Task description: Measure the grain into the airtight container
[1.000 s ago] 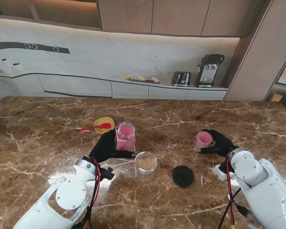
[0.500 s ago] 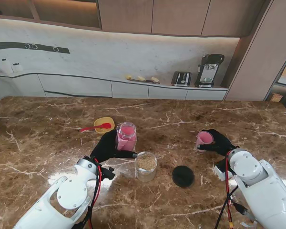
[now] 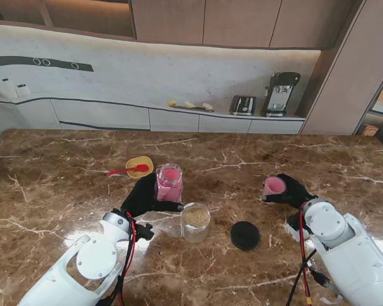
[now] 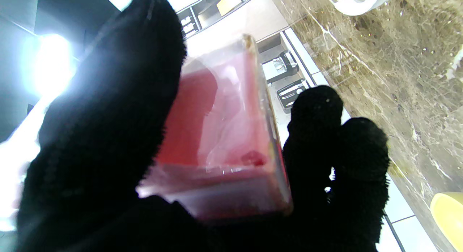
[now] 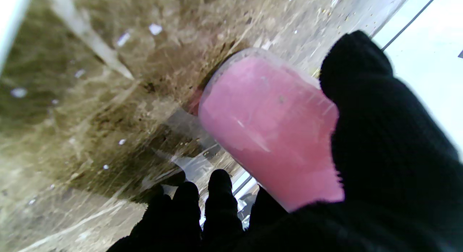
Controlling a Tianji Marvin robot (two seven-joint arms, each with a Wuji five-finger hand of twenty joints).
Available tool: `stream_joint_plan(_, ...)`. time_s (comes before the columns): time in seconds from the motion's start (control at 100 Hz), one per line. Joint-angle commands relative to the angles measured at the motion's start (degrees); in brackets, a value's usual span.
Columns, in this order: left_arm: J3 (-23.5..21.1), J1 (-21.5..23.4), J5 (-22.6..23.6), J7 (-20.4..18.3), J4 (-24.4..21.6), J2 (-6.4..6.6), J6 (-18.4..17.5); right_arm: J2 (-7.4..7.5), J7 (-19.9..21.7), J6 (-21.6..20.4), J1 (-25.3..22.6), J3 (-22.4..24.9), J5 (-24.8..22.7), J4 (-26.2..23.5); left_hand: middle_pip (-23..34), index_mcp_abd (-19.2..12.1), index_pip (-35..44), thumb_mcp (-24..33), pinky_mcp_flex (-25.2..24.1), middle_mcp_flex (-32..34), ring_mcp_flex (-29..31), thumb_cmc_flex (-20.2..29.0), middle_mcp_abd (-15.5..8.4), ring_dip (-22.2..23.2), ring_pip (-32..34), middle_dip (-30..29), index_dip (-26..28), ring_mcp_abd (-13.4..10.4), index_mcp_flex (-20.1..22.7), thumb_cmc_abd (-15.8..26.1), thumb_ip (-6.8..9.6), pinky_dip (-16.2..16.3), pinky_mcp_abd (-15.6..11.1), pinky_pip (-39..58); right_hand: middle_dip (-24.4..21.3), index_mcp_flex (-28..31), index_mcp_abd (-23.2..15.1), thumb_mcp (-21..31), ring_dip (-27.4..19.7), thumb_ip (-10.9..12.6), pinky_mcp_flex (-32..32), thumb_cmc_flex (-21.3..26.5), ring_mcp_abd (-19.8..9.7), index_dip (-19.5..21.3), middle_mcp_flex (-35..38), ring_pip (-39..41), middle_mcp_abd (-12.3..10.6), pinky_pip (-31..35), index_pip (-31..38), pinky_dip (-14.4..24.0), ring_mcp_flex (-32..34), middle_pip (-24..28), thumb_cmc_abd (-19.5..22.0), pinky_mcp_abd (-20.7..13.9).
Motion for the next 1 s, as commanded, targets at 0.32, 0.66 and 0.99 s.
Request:
stream_joint_plan(0.32, -0.25, 0.24, -0.13, -0.09, 0.11, -0.13, 0.11, -0.97, 0.37, 1.46, -0.48, -1.11, 0.41, 1.18, 6.22, -10.24, 13.63, 10.19, 0.04, 7.20, 2.27, 11.23, -4.77, -0.47, 1.18, 2.61, 0.79, -2.94, 12.50, 28.91, -2.37, -0.23, -1.40, 2.57, -1.81, 7.01, -8.01, 17.18, 2.77, -9.96, 3.09, -3.37, -4.22, -5.09, 2.51, 0.33, -4.43, 6.93, 16.77, 2.08, -1.17, 4.00, 4.38, 6.28)
stream_joint_plan(0.66, -0.14, 0.17, -0.26, -0.19, 0.11, -0.13, 0.09, -1.35, -2.07, -0.96, -2.42, 1.35, 0.97, -3.54, 6.09, -10.29, 13.56, 10.03, -0.13, 7.04, 2.03, 11.32, -4.90, -0.48, 1.04, 2.54, 0.70, -2.93, 12.35, 28.96, -2.34, -0.29, -1.45, 2.43, -1.87, 11.57, -8.86, 23.92, 5.09, -10.33, 3.12, -4.44, -5.34, -3.21, 4.69, 1.64, -5.56, 7.47, 22.94, 2.59, -0.84, 6.25, 5.49, 5.40)
stream_joint_plan(0.99, -0.03, -0.22, -0.19, -1.31, -0.76, 0.17, 0.12, -0.85, -3.38, 0.71, -7.58, 5.46, -3.38, -18.47, 6.14, -10.26, 13.57, 9.98, -0.06, 7.19, 2.22, 11.39, -4.92, -0.49, 1.11, 2.52, 0.71, -3.00, 12.49, 29.00, -2.25, -0.30, -1.34, 2.42, -1.58, 9.88, -6.79, 22.01, 6.43, -10.20, 2.36, -3.60, -4.40, 0.17, 7.38, 3.87, -4.37, 10.80, 22.75, 6.18, -0.50, 7.62, 8.71, 5.21)
